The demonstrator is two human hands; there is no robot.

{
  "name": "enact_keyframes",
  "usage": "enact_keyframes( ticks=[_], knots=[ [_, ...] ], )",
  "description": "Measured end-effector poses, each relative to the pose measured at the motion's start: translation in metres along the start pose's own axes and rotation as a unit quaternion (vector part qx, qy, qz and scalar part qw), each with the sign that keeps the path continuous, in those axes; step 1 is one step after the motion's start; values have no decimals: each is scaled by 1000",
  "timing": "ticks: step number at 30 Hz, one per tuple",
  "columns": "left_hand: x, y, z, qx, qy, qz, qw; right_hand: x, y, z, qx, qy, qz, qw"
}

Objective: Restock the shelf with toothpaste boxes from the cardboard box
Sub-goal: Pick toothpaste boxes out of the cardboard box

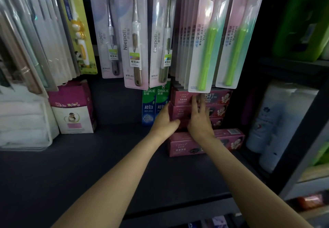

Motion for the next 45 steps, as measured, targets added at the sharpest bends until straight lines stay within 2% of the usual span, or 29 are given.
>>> enact_keyframes(
  ticks=[4, 9, 18, 26, 31, 35, 39, 42, 45],
  knots=[
    [4, 4, -21, 71, 4, -27, 997, 1, 6, 2, -3, -1, -7, 1000],
    [3, 9, -27, 116, 32, -56, 991, -3, 8, 0, -43, 22, -75, 996],
    [-6, 2, -24, 113, 50, -95, 988, -8, 8, -7, -24, 27, -103, 994],
    [-13, -3, -26, 125, 70, -78, 987, -8, 9, -6, -8, 12, -101, 995],
    [-7, -2, -21, 95, 58, -65, 992, -3, 10, -6, -20, -1, -83, 996],
    [5, 5, -13, 51, 29, -42, 997, 7, 15, -8, -12, -25, -19, 999],
    [24, 24, -16, -1, -36, 10, 999, 17, 34, -23, 76, -59, 36, 995],
    [45, 50, -33, -55, -66, 61, 994, 27, 66, -38, 156, -127, 82, 976],
    [67, 82, -56, -85, -86, 87, 989, 29, 106, -54, 210, -160, 91, 960]
  ],
)
Point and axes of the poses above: each hand's wrist, its own y-axis away from the middle knuckle, its own x-axis out of the back of the hand, z = x × y, the point moved 3 cm from there along -y, towards the middle knuckle, and after that the axes turned 14 degrees about z, right-handed, at the moved point
